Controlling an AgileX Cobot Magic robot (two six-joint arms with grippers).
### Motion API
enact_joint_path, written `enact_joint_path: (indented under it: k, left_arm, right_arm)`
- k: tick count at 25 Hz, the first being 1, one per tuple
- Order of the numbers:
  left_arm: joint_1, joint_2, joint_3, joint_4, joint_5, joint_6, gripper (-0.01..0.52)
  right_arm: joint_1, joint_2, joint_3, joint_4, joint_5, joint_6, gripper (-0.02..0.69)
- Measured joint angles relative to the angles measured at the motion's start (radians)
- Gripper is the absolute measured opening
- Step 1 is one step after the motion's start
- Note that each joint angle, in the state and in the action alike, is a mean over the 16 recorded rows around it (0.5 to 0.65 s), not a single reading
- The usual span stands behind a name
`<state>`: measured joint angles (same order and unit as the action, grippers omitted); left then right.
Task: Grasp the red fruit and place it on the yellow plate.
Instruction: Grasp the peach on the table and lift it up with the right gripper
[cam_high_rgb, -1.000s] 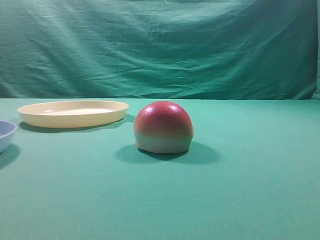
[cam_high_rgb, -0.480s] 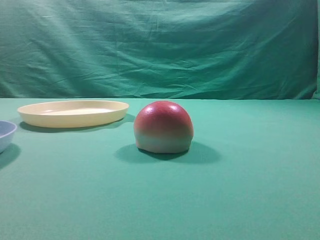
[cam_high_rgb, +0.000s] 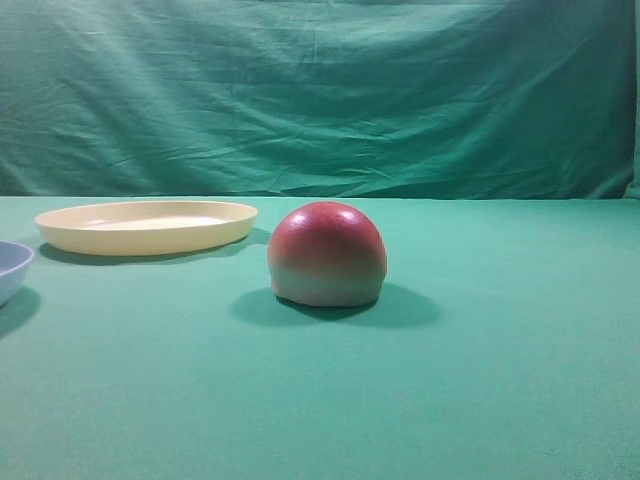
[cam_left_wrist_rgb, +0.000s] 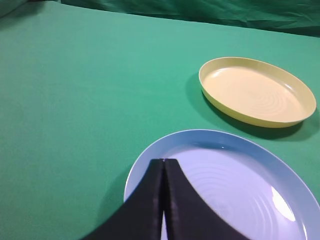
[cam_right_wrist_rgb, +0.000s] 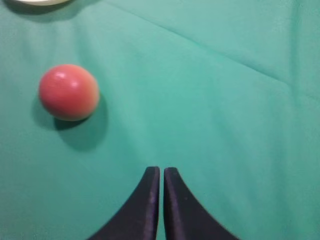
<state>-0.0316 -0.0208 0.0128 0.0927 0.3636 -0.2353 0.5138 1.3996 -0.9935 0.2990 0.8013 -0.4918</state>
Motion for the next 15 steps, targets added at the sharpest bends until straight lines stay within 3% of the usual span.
enact_joint_path:
  k: [4,15]
  left_arm:
    - [0.000,0.000,0.000,0.000,0.000,0.000,0.000]
    - [0.000,0.000,0.000,0.000,0.000,0.000,0.000]
  right_arm:
    - [0.076,0.116,-0.081,-0.023,-0.006,-0.006,0.104]
    - [0.120,0.344,-0.220,-0.037,0.005,-0.013,0.537]
